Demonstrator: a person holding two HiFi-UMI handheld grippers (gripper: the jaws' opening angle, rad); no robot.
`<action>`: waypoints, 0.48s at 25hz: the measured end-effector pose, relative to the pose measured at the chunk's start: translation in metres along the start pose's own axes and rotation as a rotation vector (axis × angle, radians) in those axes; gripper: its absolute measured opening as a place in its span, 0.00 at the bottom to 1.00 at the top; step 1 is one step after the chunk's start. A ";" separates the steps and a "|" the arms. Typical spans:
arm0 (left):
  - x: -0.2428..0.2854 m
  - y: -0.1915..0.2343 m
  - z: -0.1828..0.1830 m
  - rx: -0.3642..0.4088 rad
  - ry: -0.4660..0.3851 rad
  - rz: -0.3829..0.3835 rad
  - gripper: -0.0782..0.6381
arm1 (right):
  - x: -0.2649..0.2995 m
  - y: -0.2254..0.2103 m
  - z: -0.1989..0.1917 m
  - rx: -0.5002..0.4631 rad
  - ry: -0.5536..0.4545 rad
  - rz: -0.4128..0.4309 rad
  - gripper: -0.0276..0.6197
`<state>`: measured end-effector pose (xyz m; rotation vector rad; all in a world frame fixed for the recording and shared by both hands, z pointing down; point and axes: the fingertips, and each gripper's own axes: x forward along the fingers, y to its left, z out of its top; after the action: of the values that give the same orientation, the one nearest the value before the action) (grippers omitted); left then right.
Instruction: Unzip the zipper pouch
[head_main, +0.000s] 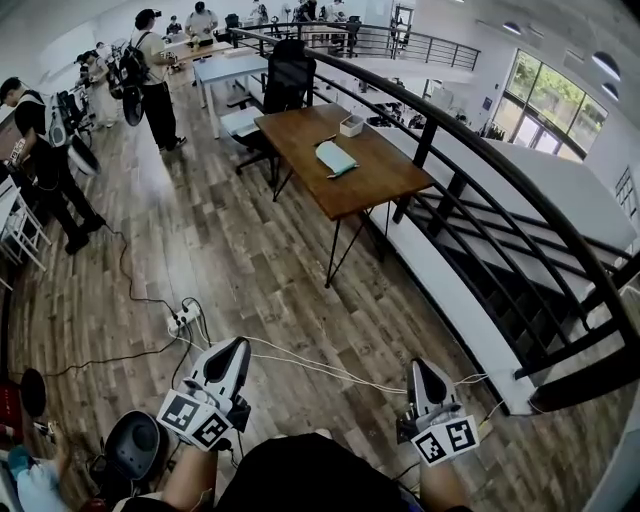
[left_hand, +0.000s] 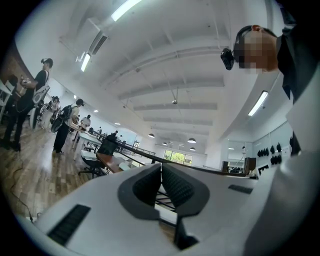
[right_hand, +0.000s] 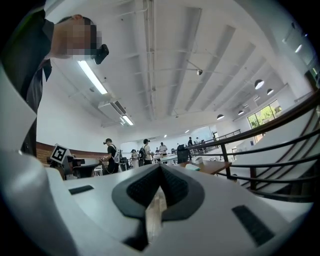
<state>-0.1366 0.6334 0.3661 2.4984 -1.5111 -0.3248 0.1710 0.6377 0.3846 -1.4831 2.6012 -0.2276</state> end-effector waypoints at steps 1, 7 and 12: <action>0.003 -0.003 -0.001 0.003 0.003 -0.002 0.13 | -0.002 -0.005 0.001 0.004 -0.005 -0.011 0.04; 0.024 -0.026 -0.009 0.043 0.026 -0.020 0.13 | -0.011 -0.030 0.010 0.007 -0.037 -0.018 0.08; 0.033 -0.042 -0.015 0.089 0.033 0.006 0.13 | -0.017 -0.041 0.010 0.001 -0.041 0.004 0.12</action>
<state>-0.0819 0.6247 0.3652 2.5526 -1.5532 -0.2191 0.2161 0.6307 0.3834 -1.4665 2.5718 -0.1958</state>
